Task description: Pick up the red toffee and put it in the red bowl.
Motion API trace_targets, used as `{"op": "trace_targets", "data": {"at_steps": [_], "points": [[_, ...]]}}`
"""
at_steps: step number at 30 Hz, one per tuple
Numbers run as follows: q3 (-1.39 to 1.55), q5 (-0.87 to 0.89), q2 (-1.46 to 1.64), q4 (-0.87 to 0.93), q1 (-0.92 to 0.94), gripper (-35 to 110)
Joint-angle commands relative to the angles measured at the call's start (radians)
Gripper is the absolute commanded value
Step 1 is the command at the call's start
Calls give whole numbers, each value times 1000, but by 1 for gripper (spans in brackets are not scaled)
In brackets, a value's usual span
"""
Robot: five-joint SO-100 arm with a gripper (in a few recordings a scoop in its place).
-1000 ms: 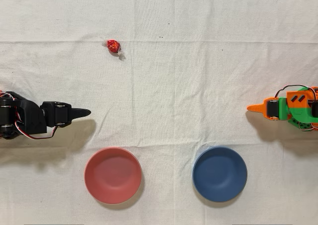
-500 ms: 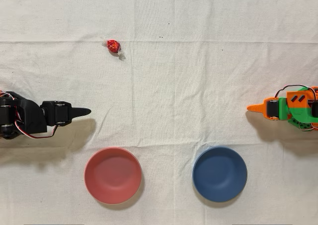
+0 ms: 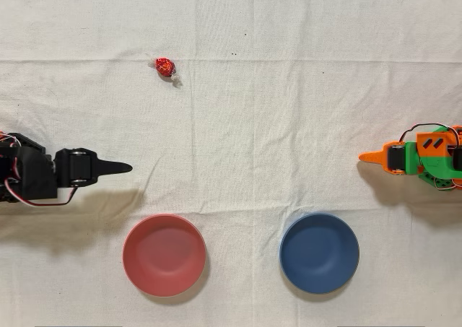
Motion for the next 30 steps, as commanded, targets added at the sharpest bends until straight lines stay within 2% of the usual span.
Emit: {"op": "trace_targets", "data": {"at_steps": [1, 11, 19, 23, 30], "points": [[-187, -63, -75, 40, 12, 0], [-600, 14, -566, 64, -12, 0], [-813, -98, -805, 166, -95, 0], [-887, -233, -890, 190, -183, 0], [-1077, -235, -1078, 241, -374, 0]]}}
